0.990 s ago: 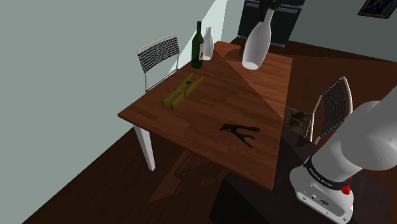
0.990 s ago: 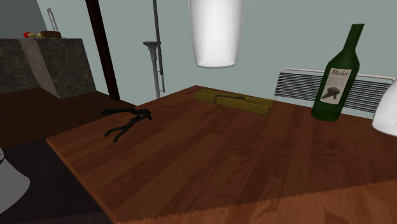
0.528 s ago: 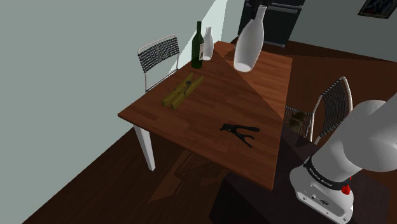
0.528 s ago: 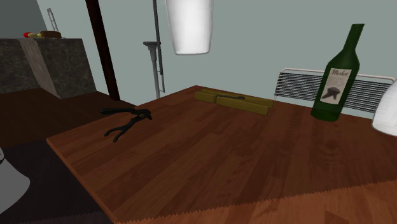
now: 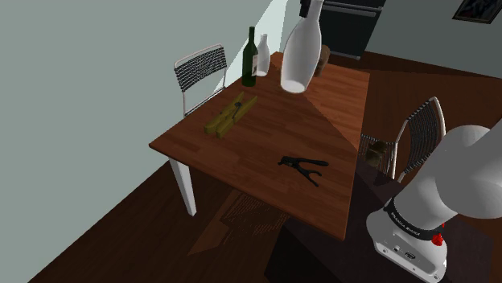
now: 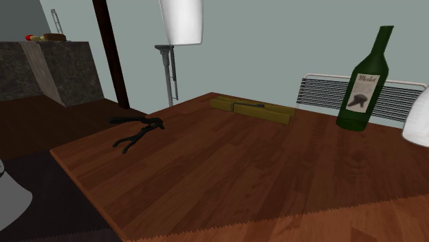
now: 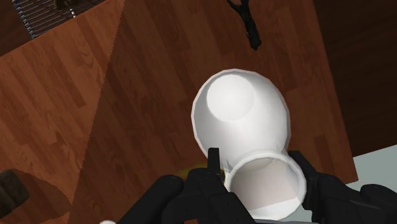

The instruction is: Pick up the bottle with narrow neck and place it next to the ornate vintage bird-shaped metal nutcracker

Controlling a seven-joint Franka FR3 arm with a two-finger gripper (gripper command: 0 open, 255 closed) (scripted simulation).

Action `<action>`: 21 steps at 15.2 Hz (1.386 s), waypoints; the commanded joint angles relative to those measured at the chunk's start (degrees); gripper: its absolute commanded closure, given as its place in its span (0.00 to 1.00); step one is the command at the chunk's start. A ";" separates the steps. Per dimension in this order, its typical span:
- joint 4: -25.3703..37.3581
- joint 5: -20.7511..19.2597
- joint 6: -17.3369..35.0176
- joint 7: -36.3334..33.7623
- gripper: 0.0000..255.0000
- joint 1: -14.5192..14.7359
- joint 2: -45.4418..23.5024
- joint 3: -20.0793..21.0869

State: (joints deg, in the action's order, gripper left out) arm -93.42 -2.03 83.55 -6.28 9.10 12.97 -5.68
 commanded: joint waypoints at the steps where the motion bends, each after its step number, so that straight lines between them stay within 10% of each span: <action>1: 1.08 0.26 -1.23 -3.30 1.00 1.19 0.08 2.05; 14: 17.41 0.69 -9.07 -21.27 1.00 8.31 -8.84 13.09; 21: 7.23 1.18 -2.50 -21.09 1.00 8.20 -5.19 12.82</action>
State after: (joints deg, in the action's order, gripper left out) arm -84.83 -0.91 80.09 -27.43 17.32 7.33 7.18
